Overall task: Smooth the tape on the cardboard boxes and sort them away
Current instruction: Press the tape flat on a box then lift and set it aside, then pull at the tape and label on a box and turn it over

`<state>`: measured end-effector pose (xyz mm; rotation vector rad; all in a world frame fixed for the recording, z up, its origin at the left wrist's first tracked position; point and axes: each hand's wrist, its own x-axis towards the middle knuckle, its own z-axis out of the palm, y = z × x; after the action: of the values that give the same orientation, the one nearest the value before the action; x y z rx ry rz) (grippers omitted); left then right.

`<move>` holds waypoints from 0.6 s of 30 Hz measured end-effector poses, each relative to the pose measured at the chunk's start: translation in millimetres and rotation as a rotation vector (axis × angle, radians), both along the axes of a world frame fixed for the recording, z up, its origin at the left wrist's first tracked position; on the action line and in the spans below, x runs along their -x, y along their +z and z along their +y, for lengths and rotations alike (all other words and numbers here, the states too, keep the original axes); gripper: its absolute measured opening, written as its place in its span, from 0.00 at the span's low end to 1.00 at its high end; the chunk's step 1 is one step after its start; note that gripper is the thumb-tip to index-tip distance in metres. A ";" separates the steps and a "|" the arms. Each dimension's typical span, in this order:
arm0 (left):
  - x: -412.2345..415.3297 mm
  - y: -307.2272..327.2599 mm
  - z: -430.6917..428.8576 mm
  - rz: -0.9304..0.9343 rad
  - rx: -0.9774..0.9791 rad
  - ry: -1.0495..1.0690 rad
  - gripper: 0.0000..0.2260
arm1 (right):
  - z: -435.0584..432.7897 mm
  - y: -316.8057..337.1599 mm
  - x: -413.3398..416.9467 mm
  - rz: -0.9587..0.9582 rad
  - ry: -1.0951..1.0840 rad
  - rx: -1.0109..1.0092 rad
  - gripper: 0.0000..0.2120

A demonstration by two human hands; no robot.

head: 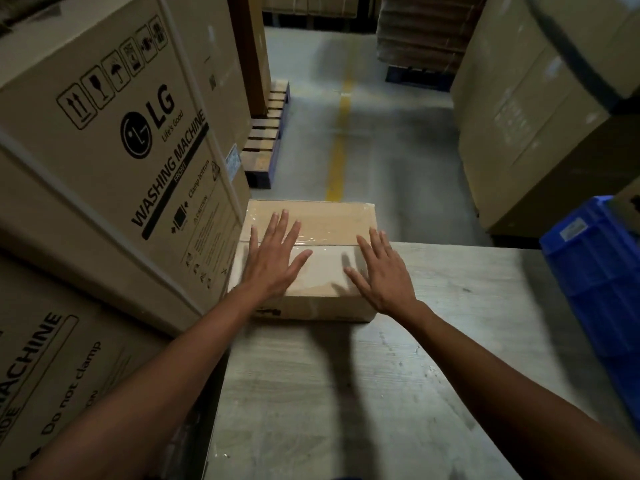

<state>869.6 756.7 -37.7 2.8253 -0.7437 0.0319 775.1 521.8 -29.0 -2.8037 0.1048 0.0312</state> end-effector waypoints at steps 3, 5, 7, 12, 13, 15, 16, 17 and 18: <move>18.8 23.5 -41.8 -0.081 0.088 -0.136 0.32 | -17.4 21.2 28.3 -0.138 -0.061 -0.007 0.40; 35.9 36.5 -72.4 -0.132 0.123 -0.214 0.32 | -34.9 34.6 53.8 -0.206 -0.111 -0.003 0.39; 56.6 48.5 -104.7 -0.162 0.167 -0.287 0.32 | -56.0 47.8 86.8 -0.270 -0.168 -0.001 0.39; 137.6 77.3 -188.1 -0.204 0.237 -0.485 0.32 | -115.3 69.1 194.8 -0.412 -0.317 0.016 0.37; 159.2 82.6 -205.5 -0.205 0.252 -0.534 0.32 | -126.0 71.8 219.8 -0.431 -0.355 0.018 0.37; 206.9 91.2 -241.2 -0.203 0.281 -0.627 0.31 | -146.5 75.3 274.9 -0.476 -0.429 0.005 0.37; 230.1 94.2 -258.1 -0.200 0.295 -0.670 0.31 | -155.6 76.3 302.3 -0.506 -0.465 -0.010 0.36; 254.8 96.6 -276.2 -0.201 0.310 -0.717 0.31 | -164.9 77.1 331.8 -0.534 -0.505 -0.023 0.36; 279.9 98.1 -294.3 -0.200 0.325 -0.767 0.31 | -173.8 77.1 361.3 -0.553 -0.547 -0.029 0.36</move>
<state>589.7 462.4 60.3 2.0956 -1.6406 0.2813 413.8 348.0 48.1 -2.5474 0.7105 -0.8453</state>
